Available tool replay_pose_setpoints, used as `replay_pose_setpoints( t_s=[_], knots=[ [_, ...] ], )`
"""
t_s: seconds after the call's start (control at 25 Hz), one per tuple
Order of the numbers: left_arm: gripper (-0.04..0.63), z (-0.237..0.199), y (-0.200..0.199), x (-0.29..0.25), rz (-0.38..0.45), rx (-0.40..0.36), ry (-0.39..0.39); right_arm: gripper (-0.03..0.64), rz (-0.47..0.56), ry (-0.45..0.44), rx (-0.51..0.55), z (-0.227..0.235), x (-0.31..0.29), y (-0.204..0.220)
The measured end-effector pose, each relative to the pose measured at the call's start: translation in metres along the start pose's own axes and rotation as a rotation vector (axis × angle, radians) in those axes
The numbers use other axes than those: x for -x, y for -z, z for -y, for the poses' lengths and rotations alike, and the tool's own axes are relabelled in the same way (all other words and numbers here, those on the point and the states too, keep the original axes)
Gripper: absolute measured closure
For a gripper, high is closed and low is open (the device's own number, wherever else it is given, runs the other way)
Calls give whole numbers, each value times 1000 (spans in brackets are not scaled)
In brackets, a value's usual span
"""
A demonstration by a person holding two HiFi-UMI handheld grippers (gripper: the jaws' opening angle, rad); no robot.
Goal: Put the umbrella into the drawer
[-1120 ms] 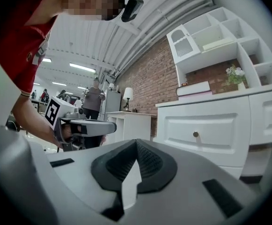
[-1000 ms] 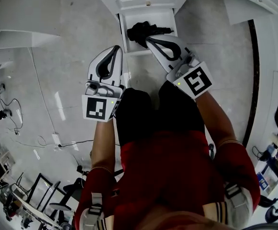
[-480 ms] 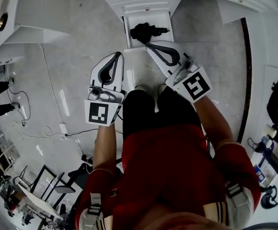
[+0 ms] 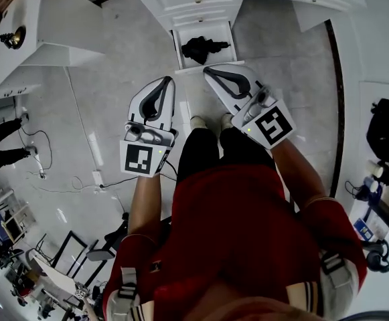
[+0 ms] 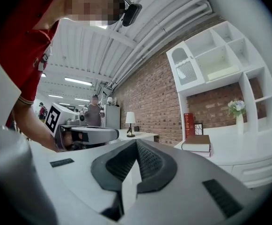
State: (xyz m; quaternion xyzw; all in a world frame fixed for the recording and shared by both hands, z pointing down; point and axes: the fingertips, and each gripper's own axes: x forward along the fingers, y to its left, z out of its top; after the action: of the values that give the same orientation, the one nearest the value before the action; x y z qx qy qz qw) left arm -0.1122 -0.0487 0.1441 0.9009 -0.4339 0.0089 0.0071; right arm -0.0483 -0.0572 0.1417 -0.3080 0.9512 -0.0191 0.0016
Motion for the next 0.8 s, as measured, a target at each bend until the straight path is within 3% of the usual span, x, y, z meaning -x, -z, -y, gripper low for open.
replay_pose_setpoints(
  t_s=[0.44, 0.8],
  knots=[
    [589, 23, -66, 14, 34, 0, 29, 618, 55, -3, 10, -22, 14, -79],
    [589, 43, -85, 21, 35, -1, 32, 618, 75, 1, 9, -29, 39, -102]
  ],
)
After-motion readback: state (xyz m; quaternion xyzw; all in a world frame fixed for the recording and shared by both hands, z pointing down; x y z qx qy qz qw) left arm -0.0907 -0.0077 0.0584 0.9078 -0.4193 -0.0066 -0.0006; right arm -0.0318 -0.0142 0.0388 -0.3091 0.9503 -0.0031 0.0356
